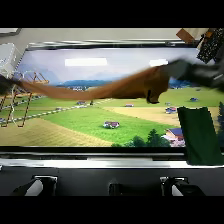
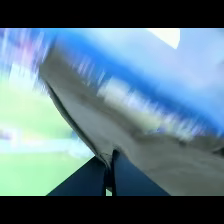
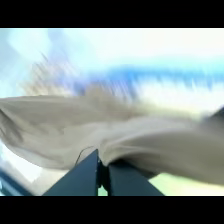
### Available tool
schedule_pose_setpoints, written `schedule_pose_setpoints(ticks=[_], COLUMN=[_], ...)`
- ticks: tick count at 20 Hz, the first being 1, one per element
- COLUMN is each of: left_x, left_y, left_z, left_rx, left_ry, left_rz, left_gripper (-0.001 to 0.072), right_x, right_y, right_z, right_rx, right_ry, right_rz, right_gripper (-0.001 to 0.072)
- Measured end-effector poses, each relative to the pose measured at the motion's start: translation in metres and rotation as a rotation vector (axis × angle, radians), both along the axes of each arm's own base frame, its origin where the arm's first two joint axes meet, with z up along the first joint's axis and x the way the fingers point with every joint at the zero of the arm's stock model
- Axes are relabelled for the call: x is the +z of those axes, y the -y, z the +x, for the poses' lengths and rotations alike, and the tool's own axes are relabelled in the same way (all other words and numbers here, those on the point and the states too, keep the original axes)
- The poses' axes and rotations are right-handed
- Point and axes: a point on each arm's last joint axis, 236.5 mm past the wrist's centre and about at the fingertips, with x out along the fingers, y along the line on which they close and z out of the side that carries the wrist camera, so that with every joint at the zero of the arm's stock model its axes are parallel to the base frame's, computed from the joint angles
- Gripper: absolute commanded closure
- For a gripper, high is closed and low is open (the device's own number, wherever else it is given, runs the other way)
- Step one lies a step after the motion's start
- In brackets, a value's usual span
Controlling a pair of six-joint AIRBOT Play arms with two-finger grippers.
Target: Fold the clothes and pants, and hang the long-sleeved shirts on hangers.
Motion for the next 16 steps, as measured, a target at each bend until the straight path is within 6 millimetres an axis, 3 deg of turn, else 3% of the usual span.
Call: schedule_pose_setpoints(ticks=[2, 4, 6, 8, 10, 12, 14, 16], left_x=[0.104, 0.184, 0.237, 0.264, 0.273, 0.258, 0.225, 0.171], left_y=[0.002, 0.004, 0.000, -0.011, -0.022, -0.030, -0.039, -0.047], left_z=[-0.025, -0.066, -0.109, -0.141, -0.156, -0.147, -0.119, -0.077], left_rx=[0.037, 0.105, 0.216, 0.326, 0.396, 0.399, 0.351, 0.271], left_ry=[0.216, 0.382, 0.490, 0.541, 0.546, 0.484, 0.368, 0.213], left_rz=[0.113, 0.223, 0.302, 0.352, 0.385, 0.398, 0.404, 0.370], left_gripper=[0.0697, 0.0697, 0.0696, 0.0697, 0.0697, 0.0697, 0.0697, 0.0697], right_x=[0.087, 0.154, 0.196, 0.216, 0.217, 0.204, 0.170, 0.117], right_y=[-0.004, -0.005, -0.001, 0.007, 0.019, 0.031, 0.039, 0.046], right_z=[-0.037, -0.082, -0.120, -0.142, -0.142, -0.122, -0.084, -0.035], right_rx=[0.005, -0.010, -0.053, -0.107, -0.171, -0.224, -0.249, -0.257], right_ry=[0.183, 0.336, 0.441, 0.487, 0.476, 0.416, 0.292, 0.120], right_rz=[0.009, 0.017, 0.022, 0.027, 0.015, -0.009, -0.038, -0.068], right_gripper=[0.0682, 0.0681, 0.0681, 0.0681, 0.0681, 0.0681, 0.0681, 0.0681])
